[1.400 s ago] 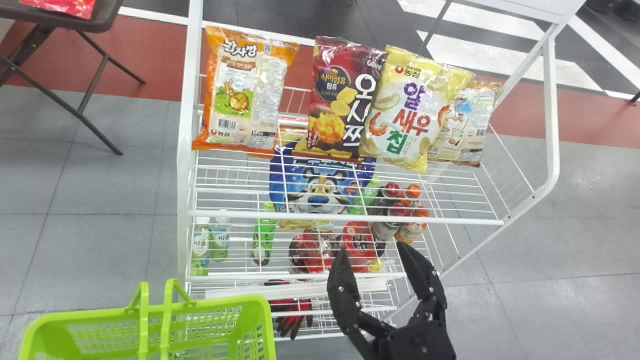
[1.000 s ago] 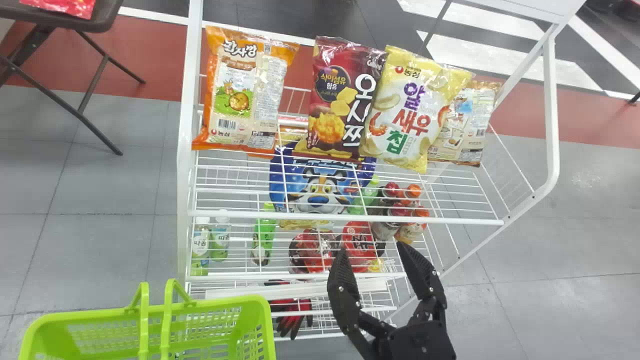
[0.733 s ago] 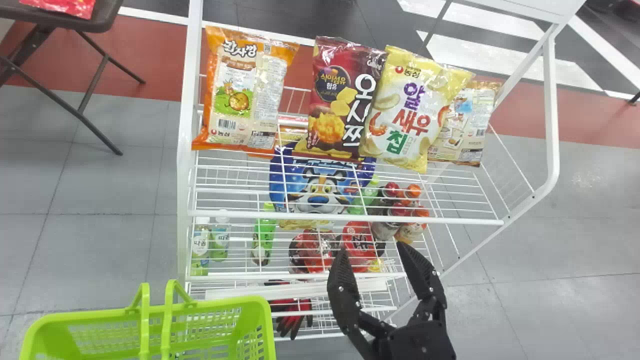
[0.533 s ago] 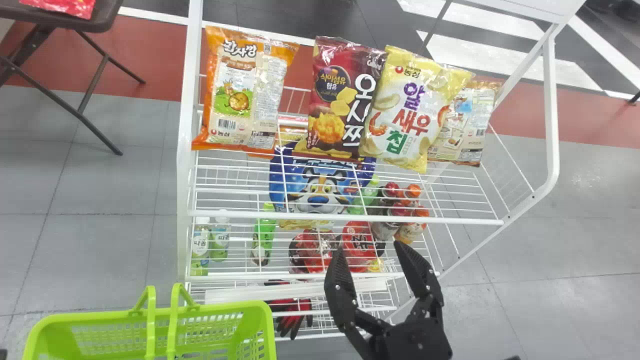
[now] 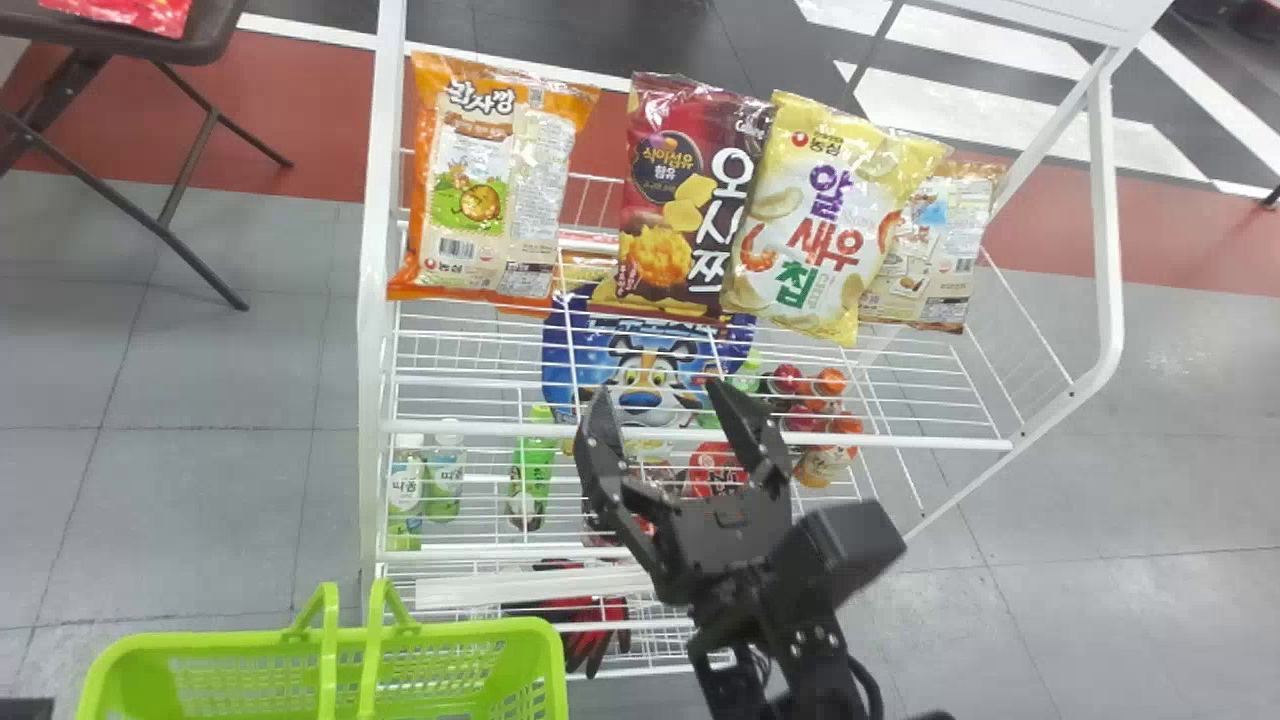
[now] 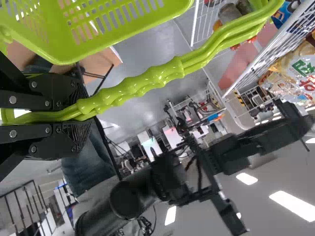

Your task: Hold basket handle with left hand then pick Gamjakkang with right hand and place into basket

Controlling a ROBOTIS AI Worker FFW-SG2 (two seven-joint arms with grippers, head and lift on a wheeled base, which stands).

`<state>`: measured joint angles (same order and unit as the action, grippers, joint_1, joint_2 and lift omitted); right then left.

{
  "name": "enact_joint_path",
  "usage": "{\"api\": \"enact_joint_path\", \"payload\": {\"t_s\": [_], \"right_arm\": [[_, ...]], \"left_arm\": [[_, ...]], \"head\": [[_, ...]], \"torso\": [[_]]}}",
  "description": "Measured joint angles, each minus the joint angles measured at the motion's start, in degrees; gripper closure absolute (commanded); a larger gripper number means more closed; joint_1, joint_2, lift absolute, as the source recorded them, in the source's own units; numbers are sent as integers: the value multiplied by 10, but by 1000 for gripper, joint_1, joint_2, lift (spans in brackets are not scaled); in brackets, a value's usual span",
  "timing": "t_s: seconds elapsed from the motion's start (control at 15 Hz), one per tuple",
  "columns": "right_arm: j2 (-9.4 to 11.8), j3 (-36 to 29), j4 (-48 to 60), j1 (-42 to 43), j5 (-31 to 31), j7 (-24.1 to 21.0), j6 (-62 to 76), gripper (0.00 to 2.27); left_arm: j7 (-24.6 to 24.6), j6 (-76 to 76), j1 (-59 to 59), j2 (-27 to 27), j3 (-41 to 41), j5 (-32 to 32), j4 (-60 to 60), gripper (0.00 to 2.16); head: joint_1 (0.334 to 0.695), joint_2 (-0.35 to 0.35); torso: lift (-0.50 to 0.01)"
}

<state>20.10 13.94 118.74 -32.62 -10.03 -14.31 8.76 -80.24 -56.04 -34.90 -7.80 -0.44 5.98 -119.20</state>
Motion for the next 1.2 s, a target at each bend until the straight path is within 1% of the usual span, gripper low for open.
{"api": "enact_joint_path", "payload": {"t_s": [0.2, 0.4, 0.53, 0.8, 1.2], "right_arm": [[-16, 18, -17, 74, -1, 2, -89, 144], [-30, 29, -44, 144, -7, 2, -164, 144], [-39, 31, -67, 190, -14, 5, -200, 144], [-54, 34, -118, 262, -30, 22, -227, 144], [-84, 53, -226, 358, -36, 39, -212, 144]], "left_arm": [[-1, 1, 1, 0, -1, -1, 2, 2061], [-2, 2, 1, -1, -1, -2, 3, 2061], [-3, 3, 0, -2, -1, -3, 4, 2061], [-4, 11, -1, -2, 0, -3, 11, 2061], [-3, 20, 0, -1, 3, -4, 23, 2061]], "head": [[695, -250], [695, -213], [695, -202], [695, -181], [695, -132]], "torso": [[-20], [-20], [-20], [-20], [-20]]}}
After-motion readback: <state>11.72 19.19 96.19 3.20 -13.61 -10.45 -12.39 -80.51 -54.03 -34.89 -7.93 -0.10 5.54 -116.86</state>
